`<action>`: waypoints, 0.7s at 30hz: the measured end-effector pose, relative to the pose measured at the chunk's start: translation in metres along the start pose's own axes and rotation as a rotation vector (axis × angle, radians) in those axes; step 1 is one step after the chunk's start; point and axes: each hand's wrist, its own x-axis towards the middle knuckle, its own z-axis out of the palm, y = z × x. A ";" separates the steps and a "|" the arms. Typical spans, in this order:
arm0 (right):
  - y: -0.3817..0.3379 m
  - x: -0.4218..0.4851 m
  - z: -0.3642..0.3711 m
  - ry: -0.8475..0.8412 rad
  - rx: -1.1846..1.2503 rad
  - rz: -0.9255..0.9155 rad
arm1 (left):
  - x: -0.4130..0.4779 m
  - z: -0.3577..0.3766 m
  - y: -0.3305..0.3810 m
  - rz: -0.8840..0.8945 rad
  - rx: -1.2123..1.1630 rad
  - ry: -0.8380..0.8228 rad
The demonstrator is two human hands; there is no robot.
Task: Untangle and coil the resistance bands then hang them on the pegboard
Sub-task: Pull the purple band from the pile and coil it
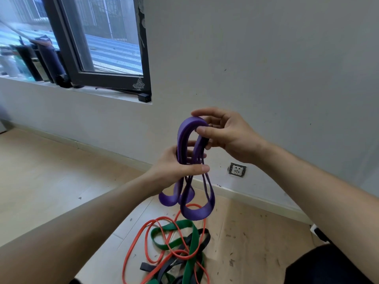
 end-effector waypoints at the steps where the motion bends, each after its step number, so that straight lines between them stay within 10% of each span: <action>1: 0.001 0.001 0.002 -0.007 0.047 -0.010 | 0.001 0.002 -0.001 0.001 -0.009 0.005; 12: 0.011 -0.002 -0.037 0.154 0.145 0.119 | 0.008 -0.020 -0.001 -0.077 0.098 0.076; 21: 0.042 -0.011 -0.007 -0.161 -0.976 -0.080 | 0.004 -0.034 -0.015 -0.218 0.213 -0.101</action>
